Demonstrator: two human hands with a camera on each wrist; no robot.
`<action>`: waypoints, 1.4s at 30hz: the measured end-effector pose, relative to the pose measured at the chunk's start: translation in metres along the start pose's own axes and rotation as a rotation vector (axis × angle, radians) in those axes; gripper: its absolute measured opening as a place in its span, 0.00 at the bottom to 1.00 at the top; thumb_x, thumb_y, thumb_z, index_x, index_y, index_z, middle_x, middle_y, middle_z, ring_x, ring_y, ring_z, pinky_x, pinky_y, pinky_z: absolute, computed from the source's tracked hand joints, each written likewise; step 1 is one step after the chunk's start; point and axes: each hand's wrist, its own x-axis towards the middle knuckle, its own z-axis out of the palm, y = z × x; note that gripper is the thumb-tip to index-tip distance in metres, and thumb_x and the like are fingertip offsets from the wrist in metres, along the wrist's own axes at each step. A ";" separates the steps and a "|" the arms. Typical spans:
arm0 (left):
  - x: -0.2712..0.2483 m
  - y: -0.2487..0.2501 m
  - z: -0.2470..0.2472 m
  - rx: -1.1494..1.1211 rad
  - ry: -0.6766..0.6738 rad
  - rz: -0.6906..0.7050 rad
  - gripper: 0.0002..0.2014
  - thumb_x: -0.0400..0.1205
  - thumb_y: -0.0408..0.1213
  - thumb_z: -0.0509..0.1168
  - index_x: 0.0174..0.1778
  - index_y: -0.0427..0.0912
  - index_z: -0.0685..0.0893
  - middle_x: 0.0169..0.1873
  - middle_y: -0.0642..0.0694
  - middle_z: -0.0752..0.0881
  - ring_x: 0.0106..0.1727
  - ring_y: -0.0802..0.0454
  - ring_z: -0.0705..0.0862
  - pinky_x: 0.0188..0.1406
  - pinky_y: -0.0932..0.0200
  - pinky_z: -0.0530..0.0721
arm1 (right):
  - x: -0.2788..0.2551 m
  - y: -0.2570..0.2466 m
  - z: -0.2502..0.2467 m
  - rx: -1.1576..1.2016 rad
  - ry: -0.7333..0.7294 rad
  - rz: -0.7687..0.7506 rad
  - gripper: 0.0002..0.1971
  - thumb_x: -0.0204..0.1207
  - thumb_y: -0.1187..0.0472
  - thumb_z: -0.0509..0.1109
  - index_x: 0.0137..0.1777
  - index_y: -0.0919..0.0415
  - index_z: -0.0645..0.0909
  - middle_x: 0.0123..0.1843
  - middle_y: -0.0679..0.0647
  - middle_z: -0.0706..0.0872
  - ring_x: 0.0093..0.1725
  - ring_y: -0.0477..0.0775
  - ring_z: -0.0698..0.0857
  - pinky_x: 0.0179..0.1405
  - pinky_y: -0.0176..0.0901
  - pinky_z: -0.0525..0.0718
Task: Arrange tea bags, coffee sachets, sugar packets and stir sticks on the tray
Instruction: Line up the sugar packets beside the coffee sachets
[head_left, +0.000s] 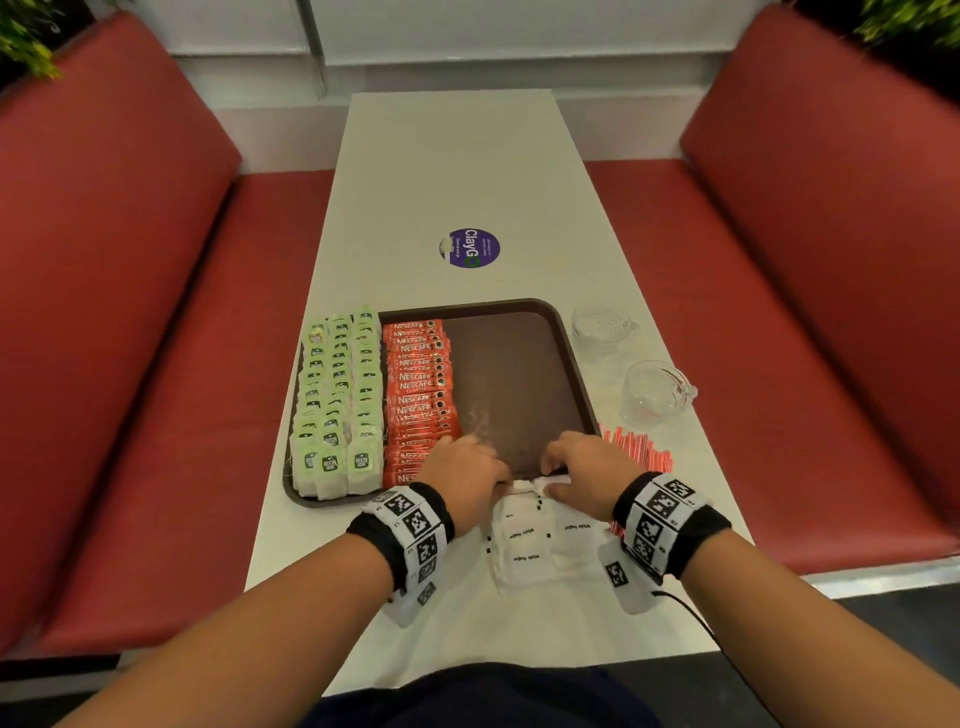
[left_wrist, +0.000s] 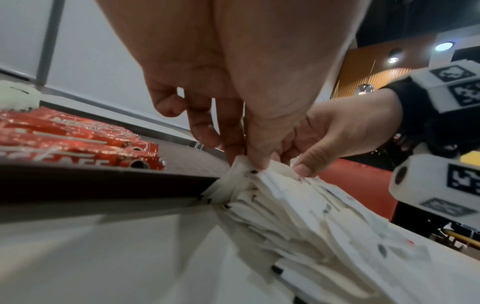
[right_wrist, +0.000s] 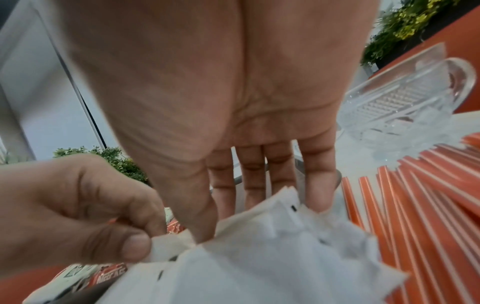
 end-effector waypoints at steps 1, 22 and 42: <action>0.001 0.000 -0.001 -0.010 0.006 -0.005 0.14 0.88 0.47 0.55 0.58 0.56 0.87 0.54 0.54 0.86 0.57 0.49 0.78 0.54 0.51 0.70 | -0.001 0.000 0.000 0.003 0.001 -0.008 0.15 0.79 0.49 0.72 0.62 0.53 0.83 0.60 0.51 0.82 0.59 0.54 0.82 0.61 0.47 0.81; 0.001 -0.021 -0.036 -0.760 0.059 -0.196 0.29 0.88 0.60 0.41 0.53 0.46 0.83 0.34 0.46 0.89 0.33 0.49 0.88 0.38 0.53 0.84 | -0.001 -0.019 -0.022 0.404 0.342 -0.149 0.04 0.80 0.58 0.73 0.50 0.56 0.80 0.45 0.48 0.83 0.40 0.42 0.79 0.40 0.39 0.78; 0.017 -0.043 -0.048 -1.165 0.207 -0.170 0.22 0.77 0.29 0.76 0.64 0.50 0.81 0.51 0.40 0.87 0.45 0.42 0.87 0.53 0.41 0.88 | 0.030 -0.017 -0.031 0.479 0.351 -0.188 0.14 0.81 0.66 0.68 0.64 0.53 0.78 0.51 0.46 0.87 0.41 0.38 0.81 0.42 0.33 0.76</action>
